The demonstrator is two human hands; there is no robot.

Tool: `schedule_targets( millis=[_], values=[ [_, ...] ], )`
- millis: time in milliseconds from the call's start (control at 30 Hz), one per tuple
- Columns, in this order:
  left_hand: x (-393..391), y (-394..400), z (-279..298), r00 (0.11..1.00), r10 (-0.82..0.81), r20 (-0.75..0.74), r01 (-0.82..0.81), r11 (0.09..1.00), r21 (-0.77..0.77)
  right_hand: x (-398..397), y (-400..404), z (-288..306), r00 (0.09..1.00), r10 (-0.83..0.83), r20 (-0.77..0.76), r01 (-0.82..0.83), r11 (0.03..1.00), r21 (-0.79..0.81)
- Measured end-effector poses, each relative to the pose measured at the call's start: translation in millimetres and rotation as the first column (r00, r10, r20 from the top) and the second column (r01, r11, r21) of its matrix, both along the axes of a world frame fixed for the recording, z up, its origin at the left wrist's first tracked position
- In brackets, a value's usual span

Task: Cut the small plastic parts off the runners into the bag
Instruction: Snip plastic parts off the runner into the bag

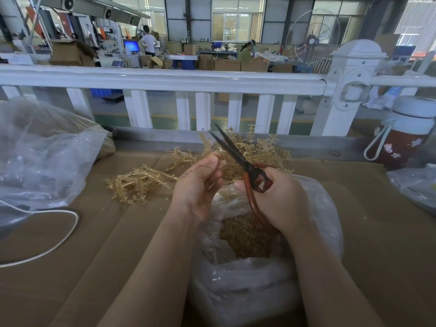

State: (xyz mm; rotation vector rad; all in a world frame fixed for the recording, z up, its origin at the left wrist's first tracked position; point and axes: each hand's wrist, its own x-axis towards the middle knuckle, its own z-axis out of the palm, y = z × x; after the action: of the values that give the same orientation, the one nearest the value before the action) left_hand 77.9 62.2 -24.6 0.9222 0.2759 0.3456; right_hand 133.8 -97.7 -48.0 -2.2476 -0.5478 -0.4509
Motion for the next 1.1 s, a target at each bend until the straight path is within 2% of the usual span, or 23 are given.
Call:
schedule_targets(
  millis=[133,367,467,600,667,767,833,900,1000,1100],
  values=[
    [4,-10,-2,0.997,-0.019,-0.076,0.026,0.995,0.094,-1,3,5,0.979,0.145,-0.142,-0.095,0.946,0.309],
    [6,-18,-3,0.991,-0.065,-0.118,0.092,0.967,0.240,-4,9,11,0.899,0.355,-0.256,-0.180,0.832,0.525],
    [5,-20,-1,0.989,-0.073,-0.125,0.107,0.950,0.293,-3,9,12,0.900,0.340,-0.274,-0.151,0.832,0.533],
    [-3,-15,10,0.984,-0.084,-0.157,0.150,0.866,0.477,-1,7,12,0.925,0.271,-0.267,-0.103,0.854,0.511],
    [-6,-10,14,0.993,0.021,-0.112,0.044,0.839,0.543,-1,7,12,0.926,0.267,-0.265,-0.097,0.850,0.518],
    [-6,-1,14,0.956,0.284,0.073,-0.275,0.784,0.557,0,5,13,0.918,0.289,-0.270,-0.104,0.835,0.540],
    [-6,2,14,0.931,0.331,0.154,-0.357,0.741,0.569,-1,4,14,0.914,0.303,-0.270,-0.114,0.830,0.546],
    [-5,2,15,0.962,0.243,0.123,-0.263,0.716,0.647,-2,4,15,0.910,0.314,-0.270,-0.129,0.834,0.536],
    [-2,-1,8,0.993,0.118,-0.016,-0.064,0.644,0.762,-2,4,15,0.901,0.343,-0.265,-0.157,0.829,0.537],
    [-4,-2,10,0.998,0.058,0.018,-0.054,0.706,0.706,-2,3,15,0.901,0.350,-0.256,-0.173,0.831,0.528]
  ],
)
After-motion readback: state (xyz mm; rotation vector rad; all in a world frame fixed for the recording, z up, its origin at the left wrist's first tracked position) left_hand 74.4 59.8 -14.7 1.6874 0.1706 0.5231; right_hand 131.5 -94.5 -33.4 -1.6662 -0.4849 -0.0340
